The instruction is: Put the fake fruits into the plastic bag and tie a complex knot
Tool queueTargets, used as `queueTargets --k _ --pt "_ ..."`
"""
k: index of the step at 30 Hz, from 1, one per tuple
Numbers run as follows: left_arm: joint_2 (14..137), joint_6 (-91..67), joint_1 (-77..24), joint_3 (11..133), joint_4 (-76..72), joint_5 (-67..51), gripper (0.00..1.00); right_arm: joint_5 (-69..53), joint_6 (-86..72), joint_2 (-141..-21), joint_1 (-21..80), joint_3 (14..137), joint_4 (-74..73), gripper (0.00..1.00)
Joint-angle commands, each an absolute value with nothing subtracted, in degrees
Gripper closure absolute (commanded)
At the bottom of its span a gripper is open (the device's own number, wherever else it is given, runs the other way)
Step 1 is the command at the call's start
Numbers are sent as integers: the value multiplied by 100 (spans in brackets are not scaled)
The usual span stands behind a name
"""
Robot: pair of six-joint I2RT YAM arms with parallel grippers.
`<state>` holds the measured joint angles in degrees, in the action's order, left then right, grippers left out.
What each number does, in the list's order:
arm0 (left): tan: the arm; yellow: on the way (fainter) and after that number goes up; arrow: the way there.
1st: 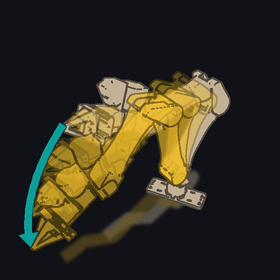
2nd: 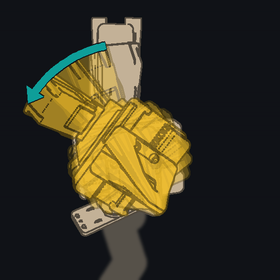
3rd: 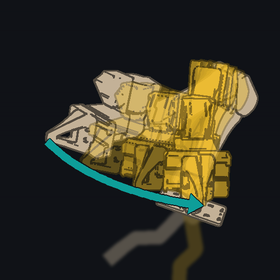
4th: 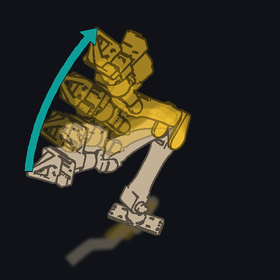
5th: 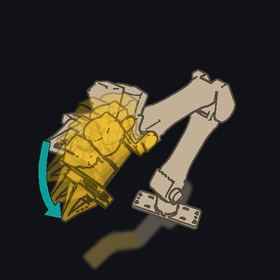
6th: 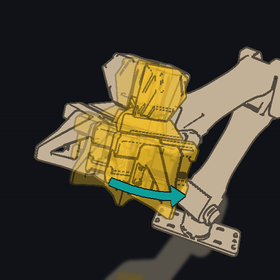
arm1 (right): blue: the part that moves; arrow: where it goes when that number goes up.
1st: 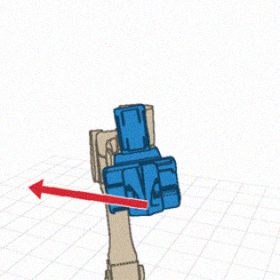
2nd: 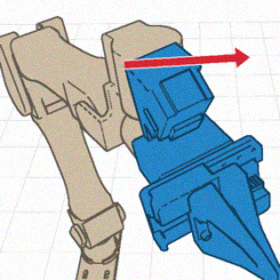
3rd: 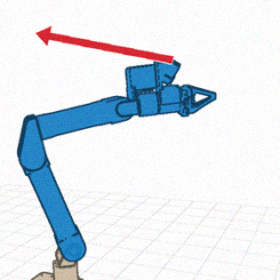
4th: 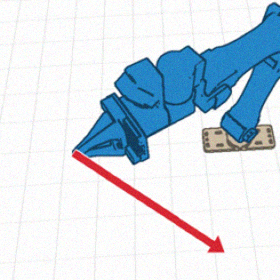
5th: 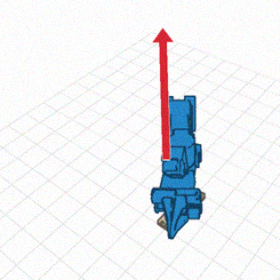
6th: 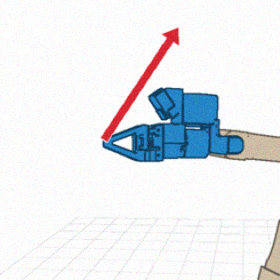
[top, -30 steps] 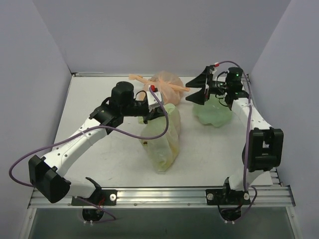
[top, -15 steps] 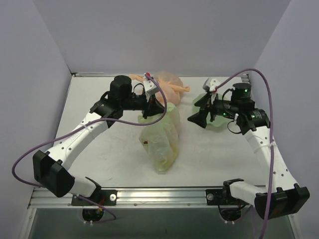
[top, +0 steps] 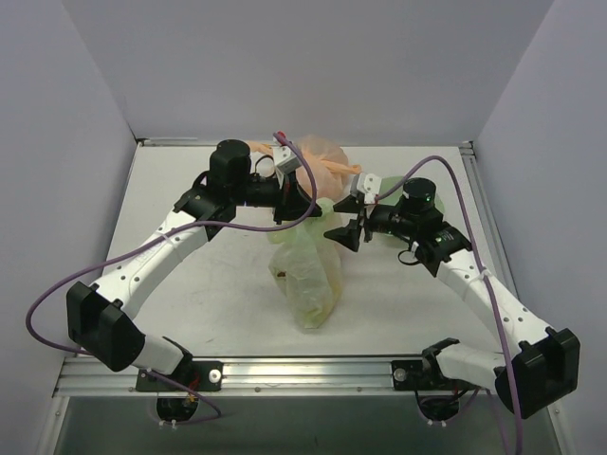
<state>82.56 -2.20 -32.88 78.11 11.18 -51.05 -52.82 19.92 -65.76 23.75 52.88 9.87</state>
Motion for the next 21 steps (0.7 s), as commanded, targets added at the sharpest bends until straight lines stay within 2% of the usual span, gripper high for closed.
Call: queueTargets --k 1,5,12,21 --pt "8183 -360 -3252 7989 686 -5370 100 -5124 1854 -6311 2575 5160 2091 39" --pt "8218 -387 -3234 7980 615 -5475 100 -5124 1758 -6293 2610 5115 2171 40" --pt "8262 -422 -3182 7989 563 -5572 100 -4826 1679 -6144 2540 5036 2232 49" --pt "8341 -554 -3129 8033 422 -5783 100 -5071 1302 -6170 2610 5141 2443 50"
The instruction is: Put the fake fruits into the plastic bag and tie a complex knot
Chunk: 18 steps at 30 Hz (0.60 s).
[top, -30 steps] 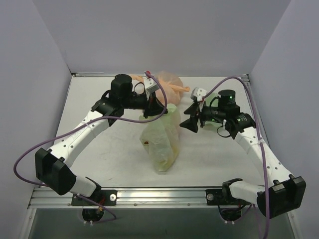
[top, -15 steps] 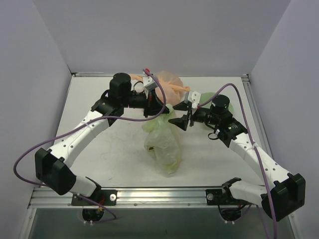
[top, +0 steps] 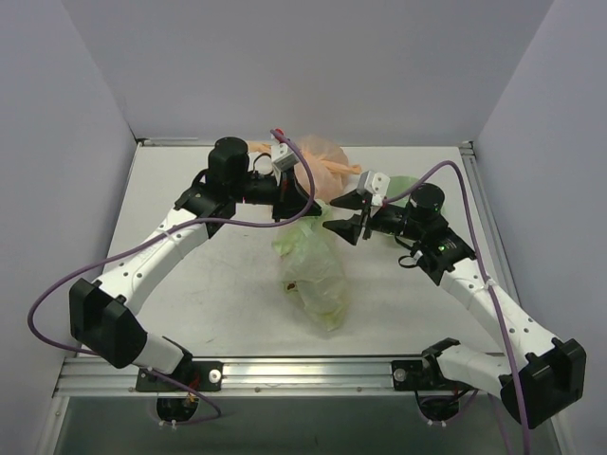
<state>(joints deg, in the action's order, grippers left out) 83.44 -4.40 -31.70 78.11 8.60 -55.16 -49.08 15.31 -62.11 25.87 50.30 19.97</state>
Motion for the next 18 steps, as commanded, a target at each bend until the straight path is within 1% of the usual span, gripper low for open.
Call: queueTargets --k 1,10,12,13,18 --pt "8358 -562 -3129 8042 387 -5792 100 -5089 1266 -6205 2645 5168 2469 50" --pt "8411 -826 -3129 7989 88 -5880 100 -5150 853 -6627 2725 5309 2759 55" --pt "8437 -905 -3129 7989 79 -5915 100 -5107 818 -6645 2777 5317 2873 62" --pt "8455 -923 -3129 7989 88 -5906 100 -5098 809 -6662 2786 5317 2900 63" --pt "8499 -1063 -3129 7954 -211 -5924 100 -4913 572 -6680 2847 5326 3129 63"
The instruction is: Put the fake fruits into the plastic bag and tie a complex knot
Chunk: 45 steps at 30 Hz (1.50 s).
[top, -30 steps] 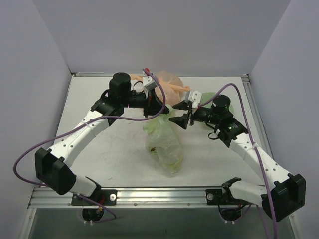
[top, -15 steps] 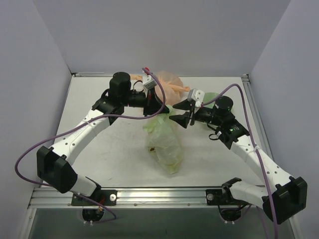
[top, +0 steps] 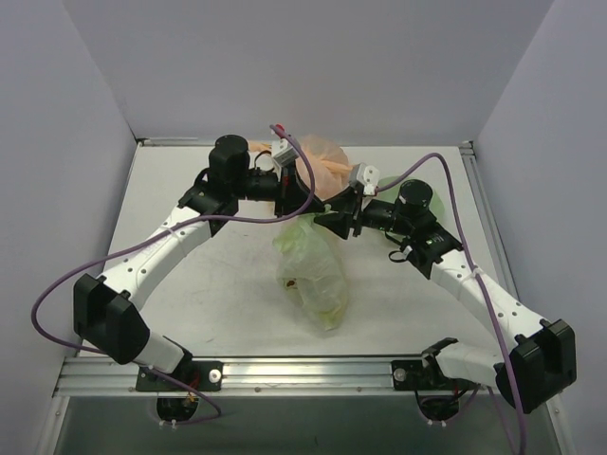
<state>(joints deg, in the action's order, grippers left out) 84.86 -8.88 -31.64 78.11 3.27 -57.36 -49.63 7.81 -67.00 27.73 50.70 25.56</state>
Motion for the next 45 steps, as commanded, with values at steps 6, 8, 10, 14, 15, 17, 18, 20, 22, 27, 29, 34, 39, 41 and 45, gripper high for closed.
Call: queueTargets --k 6,8,10,14,15,17,18,20,22,27,29,34,39,41,45 --pt "8552 -1125 -3103 7989 -237 -5924 100 -4790 606 -6636 2927 5300 2989 96" --pt "8569 -1334 -3041 7989 -281 -5819 100 -4711 694 -6609 2927 5309 2866 100" --pt "8552 -1590 -2840 7980 -448 -5722 94 -4667 799 -6566 2918 5282 2751 100" --pt "8385 -1777 -2295 8059 -177 -5371 54 -4588 923 -6495 2866 5247 2541 100" --pt "8324 -1636 -2050 8077 346 -5318 47 -4588 932 -6486 2857 5238 2523 100" --pt "8131 -989 -1768 8060 981 -5274 44 -4597 923 -6469 2839 5256 2487 100" --pt "8060 -749 -1627 7964 1593 -5317 43 -4588 914 -6469 2839 5273 2461 100" --pt "7814 -136 -1223 7814 2089 -5440 40 -4597 905 -6478 2821 5300 2443 100" --pt "7559 402 -1081 7621 2862 -5555 38 -4597 914 -6504 2830 5326 2400 100" --pt "7015 2055 -1327 6971 3927 -4976 32 -4535 853 -6574 2839 5431 2276 100" --pt "6812 2476 -1554 6672 3981 -4572 27 -4491 861 -6627 2865 5493 2215 100" --pt "6566 3076 -2424 6337 3780 -3474 22 -4482 861 -6715 2865 5607 2127 100" --pt "6504 3006 -3031 6126 2823 -2735 21 -4588 853 -6706 2874 5607 2004 100" --pt "6600 2988 -3111 6143 2638 -2663 21 -4579 826 -6697 2883 5607 1960 100" --pt "6715 2848 -3260 6214 2164 -2549 21 -4597 817 -6715 2918 5590 1907 100"
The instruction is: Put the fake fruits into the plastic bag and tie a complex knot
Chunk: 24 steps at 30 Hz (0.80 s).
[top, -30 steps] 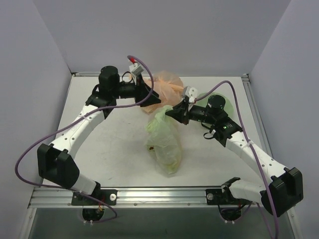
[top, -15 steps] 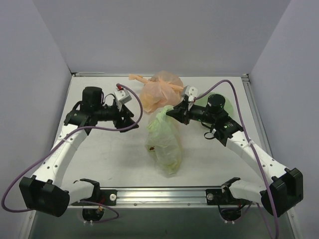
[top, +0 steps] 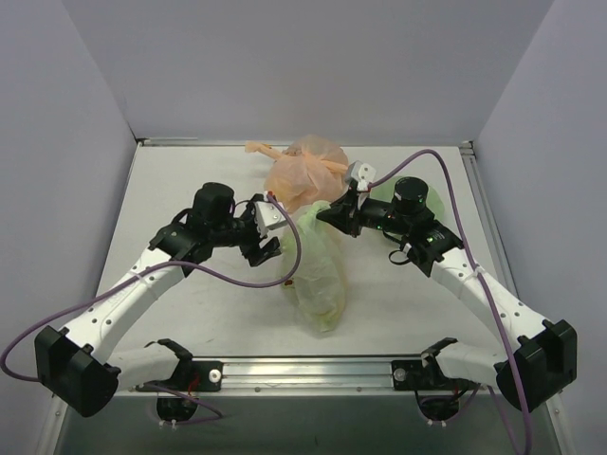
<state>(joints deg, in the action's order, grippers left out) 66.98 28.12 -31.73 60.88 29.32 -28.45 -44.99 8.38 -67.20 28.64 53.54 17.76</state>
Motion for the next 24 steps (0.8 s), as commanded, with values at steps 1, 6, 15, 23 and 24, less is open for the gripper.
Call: queueTargets --k 1,6,15,23,24 --pt "6750 2830 -3287 6223 2093 -2549 21 -4588 817 -6715 2927 5590 1899 100" --pt "6811 2786 -3375 6231 1978 -3023 21 -4465 800 -6768 2979 5607 1907 100" --pt "6653 3067 -3524 6083 2531 -3411 20 -3973 800 -6829 2997 5660 1872 100" --pt "6802 2848 -3797 6126 2163 -2673 20 -4244 721 -6803 3006 5643 1784 100" --pt "6846 2804 -3806 6169 2032 -2611 21 -4315 721 -6768 3023 5616 1775 100"
